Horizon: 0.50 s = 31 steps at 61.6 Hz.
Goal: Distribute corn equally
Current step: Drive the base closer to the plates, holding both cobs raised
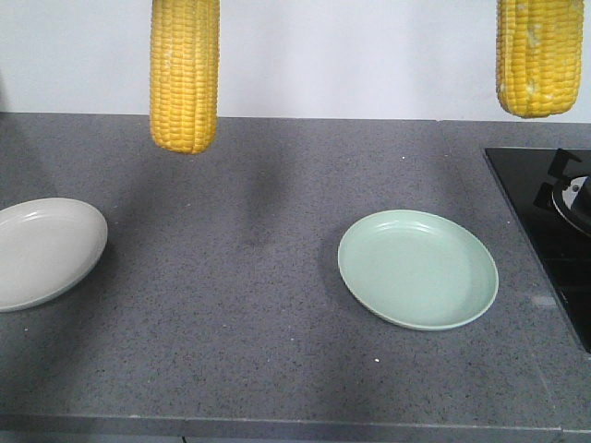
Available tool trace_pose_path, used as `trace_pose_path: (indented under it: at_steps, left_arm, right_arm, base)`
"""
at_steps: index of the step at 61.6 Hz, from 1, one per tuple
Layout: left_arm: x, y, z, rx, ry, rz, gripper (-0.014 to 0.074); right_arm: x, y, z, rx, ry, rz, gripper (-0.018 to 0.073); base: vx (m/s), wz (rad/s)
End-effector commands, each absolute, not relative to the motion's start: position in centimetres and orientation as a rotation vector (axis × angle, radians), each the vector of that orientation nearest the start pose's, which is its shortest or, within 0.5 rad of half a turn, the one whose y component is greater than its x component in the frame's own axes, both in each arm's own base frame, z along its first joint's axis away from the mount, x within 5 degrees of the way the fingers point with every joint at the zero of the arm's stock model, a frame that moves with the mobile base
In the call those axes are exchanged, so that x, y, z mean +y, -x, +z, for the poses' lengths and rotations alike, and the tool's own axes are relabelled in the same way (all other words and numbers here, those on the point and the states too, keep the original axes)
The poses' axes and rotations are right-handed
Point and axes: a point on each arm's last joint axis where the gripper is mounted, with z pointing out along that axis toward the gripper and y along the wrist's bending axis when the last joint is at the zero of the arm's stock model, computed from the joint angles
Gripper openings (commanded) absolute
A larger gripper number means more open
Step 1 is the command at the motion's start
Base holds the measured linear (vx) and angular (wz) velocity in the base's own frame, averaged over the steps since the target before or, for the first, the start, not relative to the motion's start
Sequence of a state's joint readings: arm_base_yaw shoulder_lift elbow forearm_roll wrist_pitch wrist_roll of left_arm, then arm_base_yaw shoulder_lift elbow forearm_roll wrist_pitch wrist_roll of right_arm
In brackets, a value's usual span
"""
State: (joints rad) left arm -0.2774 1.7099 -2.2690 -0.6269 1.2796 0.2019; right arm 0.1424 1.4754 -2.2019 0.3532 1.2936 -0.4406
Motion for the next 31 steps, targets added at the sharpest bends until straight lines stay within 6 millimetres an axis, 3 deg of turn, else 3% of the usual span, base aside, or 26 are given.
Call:
trace_pose_path:
  at_steps: [1, 31]
  left_arm:
    - [-13.71, -27.97, 54.8, 1.938, -0.631, -0.848, -0.0007]
    - [-13.71, -27.97, 54.8, 1.938, -0.631, -0.848, -0.0007]
  right_arm:
    - [6.27, -22.31, 57.76, 1.843, 0.676, 0.222, -0.0004]
    - [6.27, -22.31, 57.76, 1.843, 0.676, 0.222, -0.0004]
  base:
    - [0.05, -0.03]
    - [0.04, -0.03]
